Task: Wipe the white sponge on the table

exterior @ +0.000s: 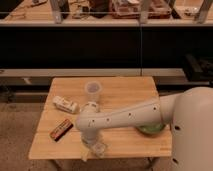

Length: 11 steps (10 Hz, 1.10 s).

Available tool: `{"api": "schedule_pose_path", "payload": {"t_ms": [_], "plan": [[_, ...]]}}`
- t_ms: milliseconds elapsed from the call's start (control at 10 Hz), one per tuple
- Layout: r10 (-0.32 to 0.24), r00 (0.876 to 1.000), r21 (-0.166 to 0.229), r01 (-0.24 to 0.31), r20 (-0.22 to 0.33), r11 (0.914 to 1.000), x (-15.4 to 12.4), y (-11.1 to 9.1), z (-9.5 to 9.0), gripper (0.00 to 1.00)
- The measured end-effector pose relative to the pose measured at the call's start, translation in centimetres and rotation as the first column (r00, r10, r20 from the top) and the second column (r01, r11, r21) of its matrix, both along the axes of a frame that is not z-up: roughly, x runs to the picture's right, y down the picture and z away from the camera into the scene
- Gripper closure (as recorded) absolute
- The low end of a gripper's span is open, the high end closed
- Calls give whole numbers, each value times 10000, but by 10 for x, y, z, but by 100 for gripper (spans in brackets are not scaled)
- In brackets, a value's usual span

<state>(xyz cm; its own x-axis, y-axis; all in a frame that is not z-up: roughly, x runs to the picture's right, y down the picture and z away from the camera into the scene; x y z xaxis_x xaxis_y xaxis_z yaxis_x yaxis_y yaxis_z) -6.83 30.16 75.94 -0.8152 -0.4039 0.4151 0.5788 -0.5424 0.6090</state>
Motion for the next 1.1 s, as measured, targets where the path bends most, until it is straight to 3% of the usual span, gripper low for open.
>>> {"api": "schedule_pose_path", "payload": {"t_ms": [100, 500, 900, 1100], "plan": [[83, 9998, -58, -84, -158, 9999, 5, 2, 5, 23], [357, 9979, 111, -351, -534, 9993, 20, -6, 12, 59], [40, 9973, 491, -4, -727, 9988, 24, -20, 7, 97], [-219, 9982, 630, 254, -559, 9977, 10, -25, 7, 100]]}}
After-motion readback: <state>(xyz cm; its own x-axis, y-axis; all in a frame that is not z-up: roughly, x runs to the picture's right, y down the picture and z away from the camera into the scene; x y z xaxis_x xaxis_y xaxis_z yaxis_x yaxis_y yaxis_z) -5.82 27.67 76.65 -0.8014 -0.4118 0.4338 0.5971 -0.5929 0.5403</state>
